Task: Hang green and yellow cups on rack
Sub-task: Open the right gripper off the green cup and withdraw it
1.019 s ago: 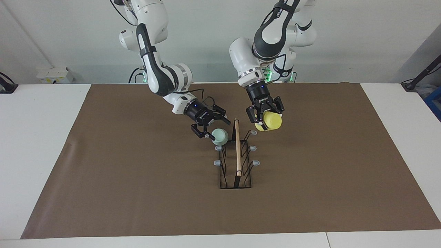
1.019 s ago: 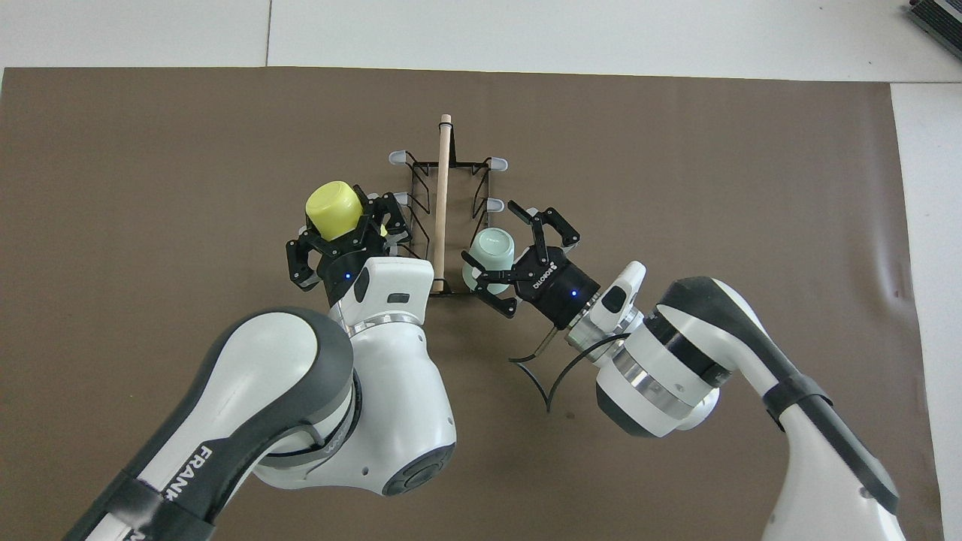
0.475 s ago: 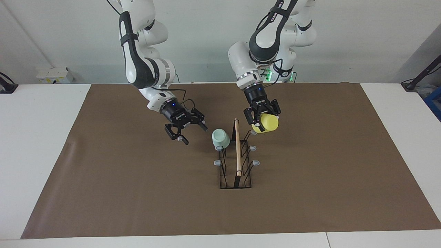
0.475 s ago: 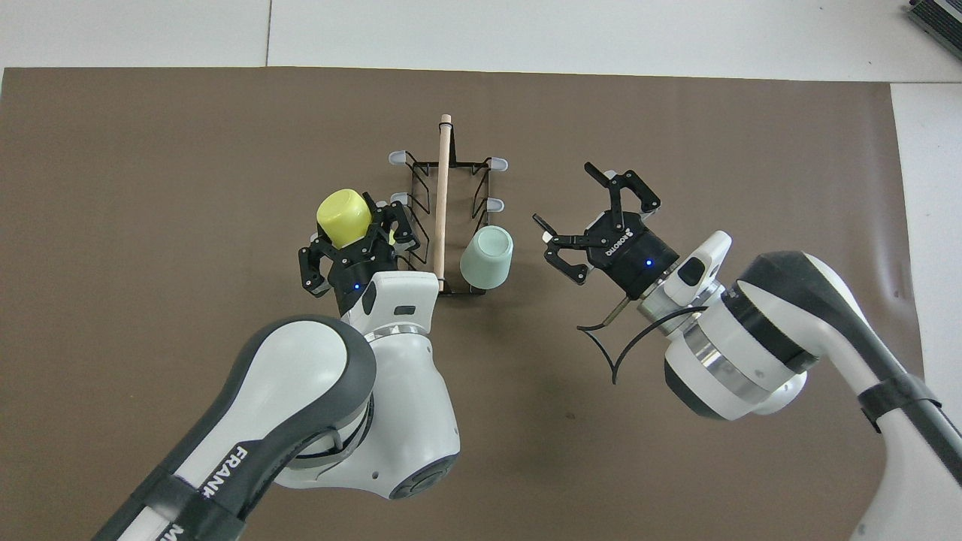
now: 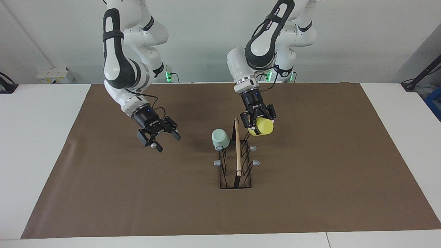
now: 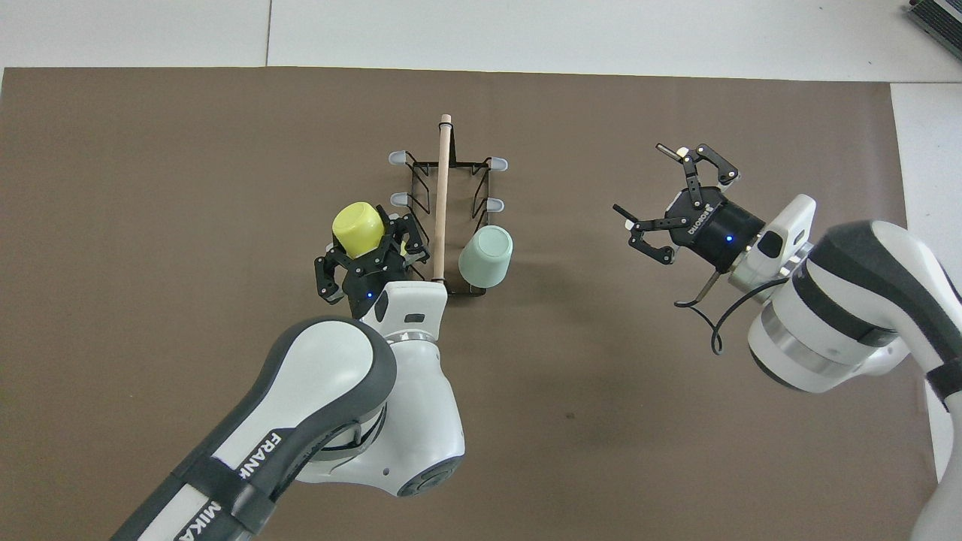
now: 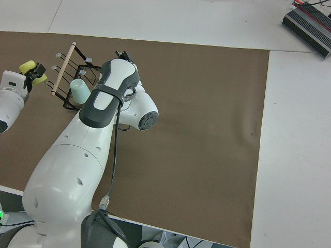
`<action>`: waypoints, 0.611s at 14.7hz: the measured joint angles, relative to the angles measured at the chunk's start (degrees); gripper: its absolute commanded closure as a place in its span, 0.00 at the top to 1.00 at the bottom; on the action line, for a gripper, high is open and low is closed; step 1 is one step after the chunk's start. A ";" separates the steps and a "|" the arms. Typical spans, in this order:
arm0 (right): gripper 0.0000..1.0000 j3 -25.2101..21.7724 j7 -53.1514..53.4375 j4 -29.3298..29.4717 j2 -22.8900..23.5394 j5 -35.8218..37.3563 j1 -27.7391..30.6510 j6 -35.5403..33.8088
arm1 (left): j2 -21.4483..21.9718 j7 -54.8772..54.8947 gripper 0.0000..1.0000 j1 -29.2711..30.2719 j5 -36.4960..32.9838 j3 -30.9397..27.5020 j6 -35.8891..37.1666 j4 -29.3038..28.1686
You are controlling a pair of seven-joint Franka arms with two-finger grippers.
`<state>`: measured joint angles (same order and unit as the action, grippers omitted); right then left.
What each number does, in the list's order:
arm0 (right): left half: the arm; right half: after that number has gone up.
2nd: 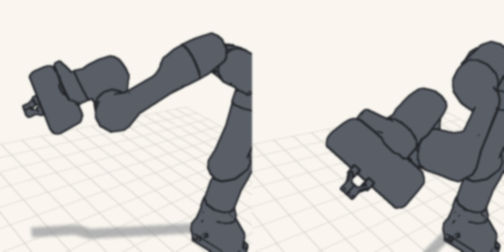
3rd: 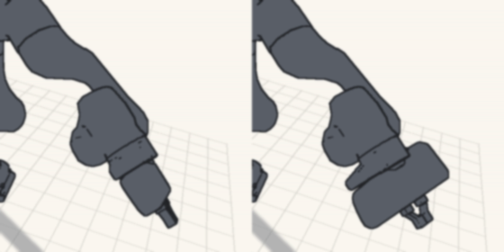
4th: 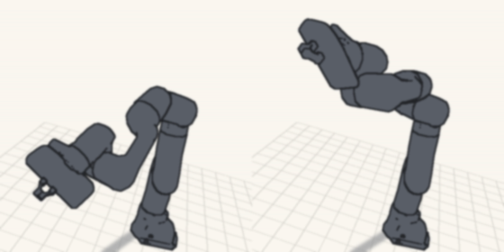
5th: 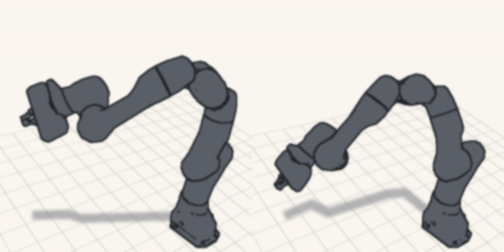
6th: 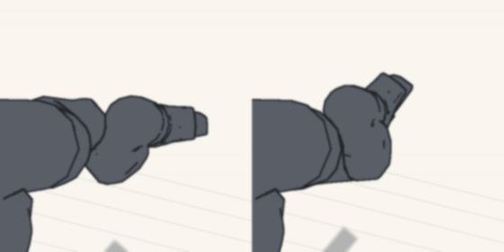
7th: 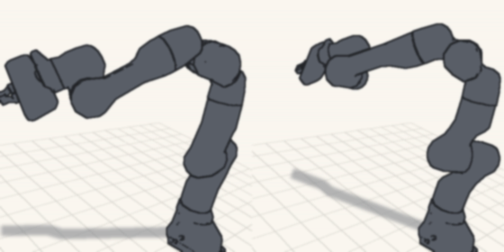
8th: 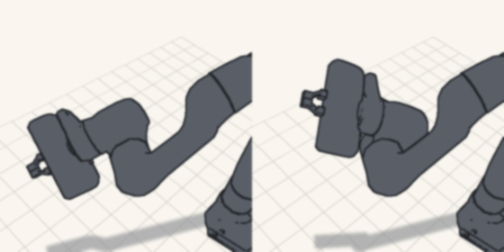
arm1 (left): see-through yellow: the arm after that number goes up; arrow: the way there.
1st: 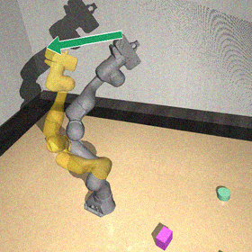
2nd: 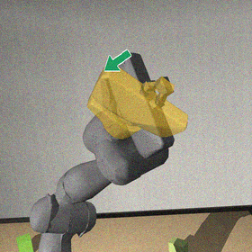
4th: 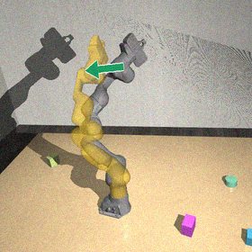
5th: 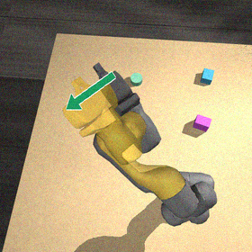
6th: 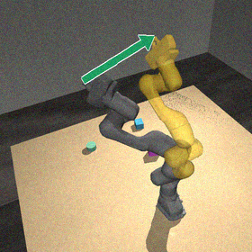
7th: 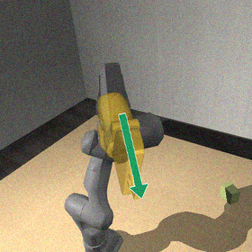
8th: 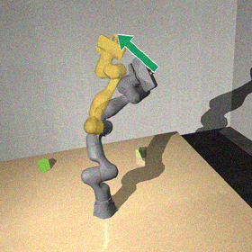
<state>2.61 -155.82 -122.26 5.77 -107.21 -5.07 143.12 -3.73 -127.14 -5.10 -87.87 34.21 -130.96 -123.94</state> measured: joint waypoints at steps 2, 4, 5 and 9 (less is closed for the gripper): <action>1.00 -0.04 1.34 0.72 0.33 10.04 4.18 -2.84 | -0.38 -1.69 0.00 0.00 -1.29 0.16 0.05 -0.24; 1.00 -0.07 3.79 1.52 0.75 18.37 8.16 -5.49 | -0.85 -2.69 0.00 0.00 -1.73 0.22 0.07 -0.27; 1.00 -0.11 5.76 1.76 0.96 21.83 9.67 -6.25 | -1.00 -3.49 0.00 0.00 -1.83 0.32 0.07 -0.26; 1.00 -0.17 18.20 2.53 1.70 38.79 12.96 -6.87 | -1.88 -5.78 0.00 -0.01 -1.88 1.52 0.09 -0.30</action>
<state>2.44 -137.61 -119.73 7.47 -68.42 7.89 136.25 -5.61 -132.92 -5.11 -89.75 35.73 -130.86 -124.24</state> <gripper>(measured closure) 0.000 0.339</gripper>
